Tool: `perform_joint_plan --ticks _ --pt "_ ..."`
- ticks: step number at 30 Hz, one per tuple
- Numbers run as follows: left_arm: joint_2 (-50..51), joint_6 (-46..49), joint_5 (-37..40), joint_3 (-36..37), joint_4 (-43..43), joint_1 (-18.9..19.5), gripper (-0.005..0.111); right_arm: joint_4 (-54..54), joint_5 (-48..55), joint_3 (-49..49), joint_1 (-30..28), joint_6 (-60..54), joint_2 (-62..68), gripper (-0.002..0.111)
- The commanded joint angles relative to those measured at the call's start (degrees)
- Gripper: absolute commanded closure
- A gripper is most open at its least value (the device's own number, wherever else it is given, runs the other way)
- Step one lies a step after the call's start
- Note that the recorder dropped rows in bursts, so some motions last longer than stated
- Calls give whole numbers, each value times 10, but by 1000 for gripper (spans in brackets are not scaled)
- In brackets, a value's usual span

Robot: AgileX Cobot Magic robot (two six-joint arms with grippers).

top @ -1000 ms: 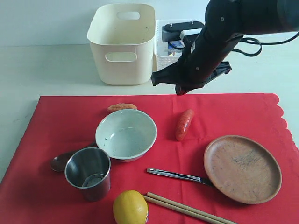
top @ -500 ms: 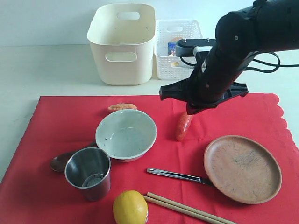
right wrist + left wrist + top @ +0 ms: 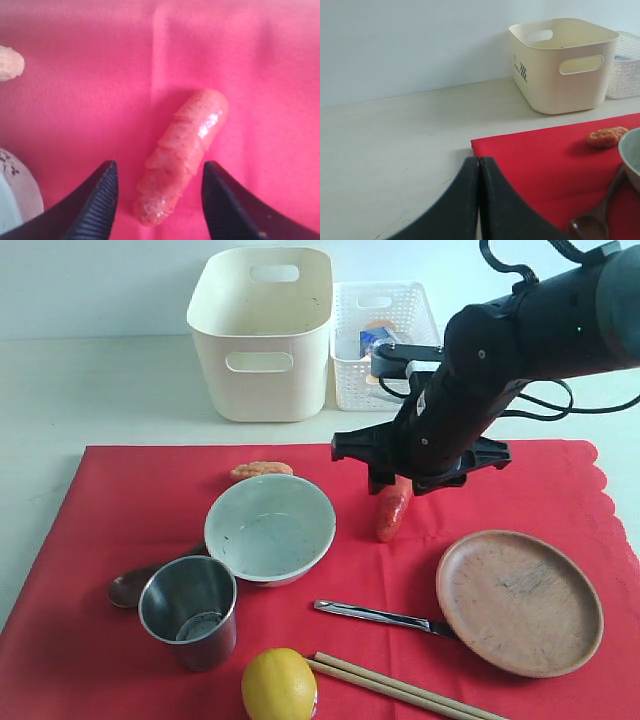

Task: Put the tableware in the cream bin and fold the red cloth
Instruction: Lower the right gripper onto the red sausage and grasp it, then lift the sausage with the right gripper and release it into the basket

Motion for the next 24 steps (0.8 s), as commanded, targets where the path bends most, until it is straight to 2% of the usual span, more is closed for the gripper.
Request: perform_joint_plan --ticks 1,18,21,24 --pt "-4 1 -1 2 0 1 105 -1 -31 1 1 0 17 57" --pt "-4 1 -1 2 0 1 105 -2 -34 1 1 -1 70 58" --pt "-4 1 -1 2 0 1 105 -2 -34 1 1 -2 70 61" --pt "-4 1 -1 2 0 1 105 -2 -34 1 1 -2 70 70"
